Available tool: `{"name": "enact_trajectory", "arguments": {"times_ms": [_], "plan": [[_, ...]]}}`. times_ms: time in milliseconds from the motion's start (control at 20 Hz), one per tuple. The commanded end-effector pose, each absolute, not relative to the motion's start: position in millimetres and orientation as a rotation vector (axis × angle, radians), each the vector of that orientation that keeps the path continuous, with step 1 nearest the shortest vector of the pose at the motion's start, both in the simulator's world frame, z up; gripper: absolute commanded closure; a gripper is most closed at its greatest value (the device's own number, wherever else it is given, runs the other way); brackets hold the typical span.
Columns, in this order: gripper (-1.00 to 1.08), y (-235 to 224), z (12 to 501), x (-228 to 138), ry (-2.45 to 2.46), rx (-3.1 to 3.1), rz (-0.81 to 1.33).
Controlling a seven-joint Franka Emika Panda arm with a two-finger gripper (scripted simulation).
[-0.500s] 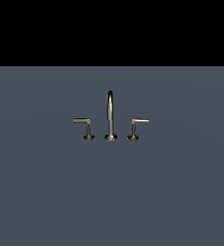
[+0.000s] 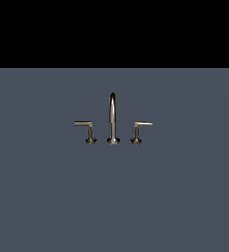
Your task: Turn on the faucet by rotating a designated handle.
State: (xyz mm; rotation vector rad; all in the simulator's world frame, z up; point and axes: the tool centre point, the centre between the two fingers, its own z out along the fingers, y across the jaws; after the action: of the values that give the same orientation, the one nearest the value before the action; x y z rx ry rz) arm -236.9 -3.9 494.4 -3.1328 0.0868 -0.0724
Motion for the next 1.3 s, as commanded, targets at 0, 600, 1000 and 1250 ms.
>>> {"name": "enact_trajectory", "arguments": {"times_ms": [0, 600, 1000, 1250], "plan": [[1.08, -1.5, 487.4, -231.2, 0.127, -3.131, -0.071], [1.08, 13.9, 423.5, -174.8, 0.503, -3.092, -0.06], [1.08, 16.4, 368.4, -124.1, 0.819, -3.023, -0.051], [1.08, 12.7, 334.3, -92.8, 1.01, -2.965, -0.045]]}}
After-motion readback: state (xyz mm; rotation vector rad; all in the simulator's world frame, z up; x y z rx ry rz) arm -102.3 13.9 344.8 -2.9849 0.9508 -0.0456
